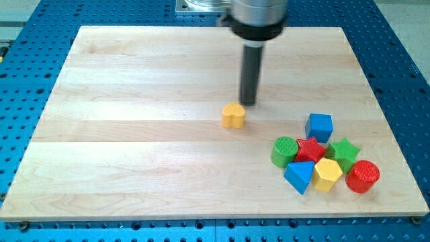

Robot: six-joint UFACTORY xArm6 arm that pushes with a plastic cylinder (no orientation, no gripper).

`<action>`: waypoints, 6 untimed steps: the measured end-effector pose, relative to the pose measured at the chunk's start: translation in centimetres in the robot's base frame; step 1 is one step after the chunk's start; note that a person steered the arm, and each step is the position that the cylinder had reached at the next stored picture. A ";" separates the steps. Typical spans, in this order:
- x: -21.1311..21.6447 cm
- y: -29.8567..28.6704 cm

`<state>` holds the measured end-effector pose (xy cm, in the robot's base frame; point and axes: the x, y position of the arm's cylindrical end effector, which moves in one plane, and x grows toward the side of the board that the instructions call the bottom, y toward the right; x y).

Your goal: Push the heart into the red star

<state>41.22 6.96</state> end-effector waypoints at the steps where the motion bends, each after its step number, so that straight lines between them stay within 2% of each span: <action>1: -2.4 -9.0; 2: 3.9 -5.2; 3: 3.9 4.5; 4: 4.0 -0.9; 5: 6.4 3.8; 6: 6.5 6.9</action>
